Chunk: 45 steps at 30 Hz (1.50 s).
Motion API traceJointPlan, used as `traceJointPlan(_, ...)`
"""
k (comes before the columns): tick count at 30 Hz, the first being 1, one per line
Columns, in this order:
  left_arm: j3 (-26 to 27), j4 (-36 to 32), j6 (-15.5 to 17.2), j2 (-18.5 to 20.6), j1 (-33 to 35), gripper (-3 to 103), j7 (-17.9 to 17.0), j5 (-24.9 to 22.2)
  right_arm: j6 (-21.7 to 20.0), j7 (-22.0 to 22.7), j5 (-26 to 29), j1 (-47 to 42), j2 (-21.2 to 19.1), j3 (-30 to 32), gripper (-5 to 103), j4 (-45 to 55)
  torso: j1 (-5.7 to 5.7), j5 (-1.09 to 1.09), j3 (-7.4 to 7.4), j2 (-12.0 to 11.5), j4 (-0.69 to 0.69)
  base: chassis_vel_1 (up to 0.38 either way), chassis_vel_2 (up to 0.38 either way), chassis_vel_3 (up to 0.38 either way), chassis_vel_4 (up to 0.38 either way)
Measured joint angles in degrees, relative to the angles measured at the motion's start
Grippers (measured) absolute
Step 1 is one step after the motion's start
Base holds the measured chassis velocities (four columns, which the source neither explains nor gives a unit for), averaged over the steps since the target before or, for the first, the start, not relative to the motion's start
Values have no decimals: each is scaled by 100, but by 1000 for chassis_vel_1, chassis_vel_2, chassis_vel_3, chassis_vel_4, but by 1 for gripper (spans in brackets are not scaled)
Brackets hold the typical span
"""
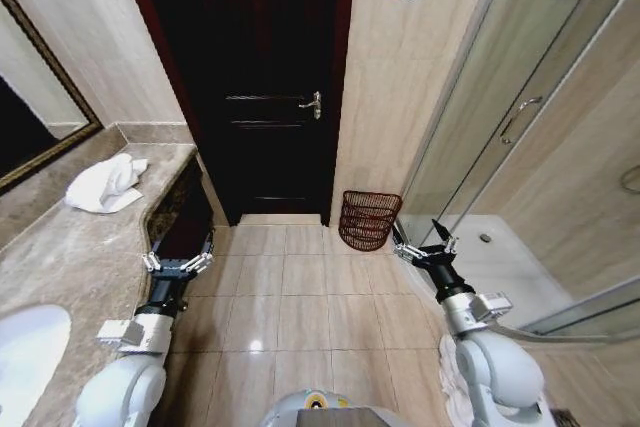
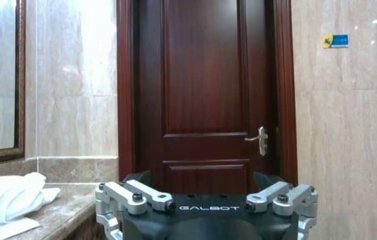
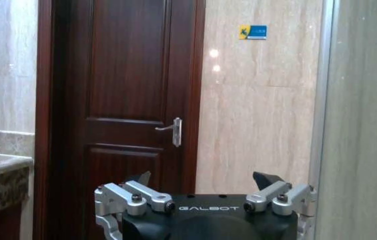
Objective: Discard the used towel into the hamper.
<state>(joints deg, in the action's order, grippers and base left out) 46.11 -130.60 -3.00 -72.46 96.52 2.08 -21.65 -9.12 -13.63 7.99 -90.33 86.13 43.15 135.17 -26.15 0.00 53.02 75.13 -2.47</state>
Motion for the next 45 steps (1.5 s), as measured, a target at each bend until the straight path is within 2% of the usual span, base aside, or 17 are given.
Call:
traceJointPlan(15, -27, 2, 113, -13, -17, 100, 5, 10, 20, -42, 155, 0, -48, 4, 100, -49, 0, 1, 0, 0, 1, 16, 6, 7, 7)
traceJointPlan(17, -42, 26, 79, -22, -30, 100, -38, 9, 15, -43, 182, 14, -51, 3, 100, -54, 0, 0, 0, 0, 0, 49, 68, 62, 64)
traceJointPlan(23, -115, -78, 295, -84, -5, 100, -275, -147, -196, -86, 501, 62, -45, -23, 100, 2, 0, -1, 0, 0, 1, 8, 8, 9, 11)
traceJointPlan(45, -103, 61, 54, -80, -59, 100, -236, -94, -166, -159, 339, 124, -41, 25, 100, -45, 1, 1, -1, 1, 0, -9, 7, 8, -8)
